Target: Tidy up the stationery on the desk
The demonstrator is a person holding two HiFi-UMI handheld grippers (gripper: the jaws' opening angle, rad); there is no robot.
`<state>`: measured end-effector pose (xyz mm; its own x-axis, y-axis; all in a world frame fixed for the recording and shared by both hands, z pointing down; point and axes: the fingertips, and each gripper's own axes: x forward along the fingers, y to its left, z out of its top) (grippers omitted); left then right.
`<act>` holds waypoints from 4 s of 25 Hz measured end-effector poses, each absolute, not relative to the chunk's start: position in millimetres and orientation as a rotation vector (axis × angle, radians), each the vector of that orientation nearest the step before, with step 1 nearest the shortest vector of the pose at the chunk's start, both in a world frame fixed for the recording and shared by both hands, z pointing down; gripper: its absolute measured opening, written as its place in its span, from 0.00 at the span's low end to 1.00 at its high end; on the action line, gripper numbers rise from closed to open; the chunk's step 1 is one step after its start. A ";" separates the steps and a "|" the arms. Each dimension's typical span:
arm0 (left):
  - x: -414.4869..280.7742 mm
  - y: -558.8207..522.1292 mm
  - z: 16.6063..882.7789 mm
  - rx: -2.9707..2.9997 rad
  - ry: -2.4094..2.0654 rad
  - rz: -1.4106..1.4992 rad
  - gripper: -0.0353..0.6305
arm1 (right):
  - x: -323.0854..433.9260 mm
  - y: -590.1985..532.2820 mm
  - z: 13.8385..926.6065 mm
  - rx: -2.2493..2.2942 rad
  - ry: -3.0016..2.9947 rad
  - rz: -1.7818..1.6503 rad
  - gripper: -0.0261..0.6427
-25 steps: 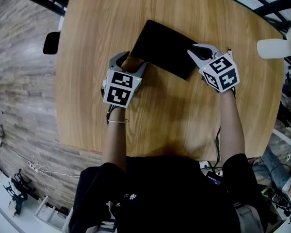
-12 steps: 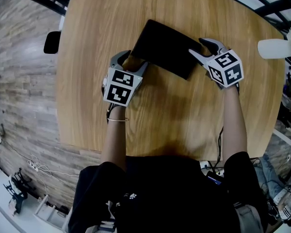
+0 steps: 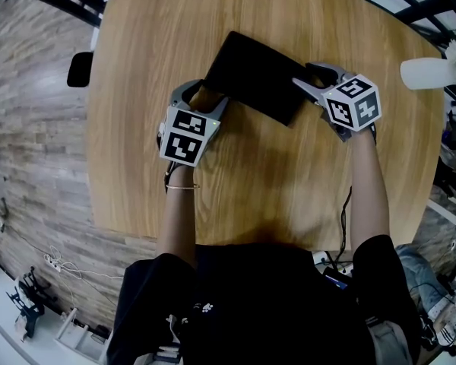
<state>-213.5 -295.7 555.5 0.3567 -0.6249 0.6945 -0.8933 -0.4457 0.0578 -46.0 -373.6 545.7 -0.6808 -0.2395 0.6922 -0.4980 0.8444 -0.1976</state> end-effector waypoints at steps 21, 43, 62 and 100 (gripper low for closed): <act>-188.9 -272.2 558.0 2.339 -1.086 0.961 0.42 | -10.2 -300.5 548.6 0.652 -2.286 0.529 0.36; -152.7 -226.3 559.6 2.400 -1.009 0.984 0.19 | 18.0 -220.6 550.3 0.784 -2.259 0.611 0.36; -136.5 -217.5 560.3 2.401 -1.009 1.032 0.07 | 21.6 -175.2 549.8 0.763 -2.251 0.612 0.37; -115.8 -165.6 561.2 2.341 -0.908 1.005 0.14 | 29.3 -125.2 549.7 0.736 -2.266 0.679 0.35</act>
